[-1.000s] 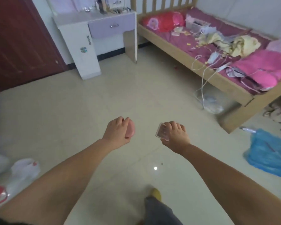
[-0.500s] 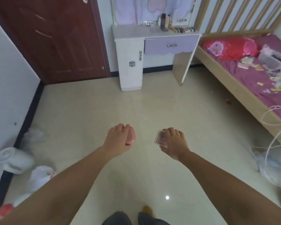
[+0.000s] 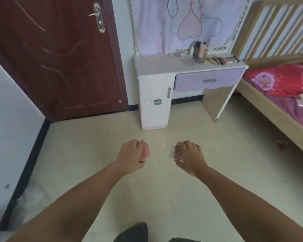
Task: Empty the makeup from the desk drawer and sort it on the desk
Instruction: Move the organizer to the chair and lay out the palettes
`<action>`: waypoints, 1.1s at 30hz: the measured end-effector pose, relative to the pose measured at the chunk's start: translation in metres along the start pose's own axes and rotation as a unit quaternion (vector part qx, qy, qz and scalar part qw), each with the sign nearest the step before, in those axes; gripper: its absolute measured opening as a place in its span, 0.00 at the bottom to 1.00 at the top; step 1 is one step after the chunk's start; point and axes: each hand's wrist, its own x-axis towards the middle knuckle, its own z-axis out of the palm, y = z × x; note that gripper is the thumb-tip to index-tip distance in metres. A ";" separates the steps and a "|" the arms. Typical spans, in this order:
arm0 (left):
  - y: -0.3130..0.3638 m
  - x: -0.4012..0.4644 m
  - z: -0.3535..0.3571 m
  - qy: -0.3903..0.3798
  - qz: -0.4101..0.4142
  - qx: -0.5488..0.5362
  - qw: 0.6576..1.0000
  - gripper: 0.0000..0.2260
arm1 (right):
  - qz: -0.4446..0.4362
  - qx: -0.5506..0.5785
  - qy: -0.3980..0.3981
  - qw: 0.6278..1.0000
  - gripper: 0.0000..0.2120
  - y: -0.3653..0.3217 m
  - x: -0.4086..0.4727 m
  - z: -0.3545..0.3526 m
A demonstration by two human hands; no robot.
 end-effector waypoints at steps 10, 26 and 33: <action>-0.057 0.256 -0.022 -0.007 0.069 0.011 0.998 0.34 | 0.032 -0.008 0.024 0.999 0.29 0.079 0.223 -0.017; -0.113 0.660 -0.053 -0.003 0.022 -0.044 0.999 0.35 | -0.024 -0.039 -0.011 0.999 0.31 0.254 0.612 -0.054; -0.154 0.810 -0.063 -0.025 0.049 -0.044 0.997 0.35 | -0.002 -0.030 -0.009 1.000 0.31 0.290 0.756 -0.054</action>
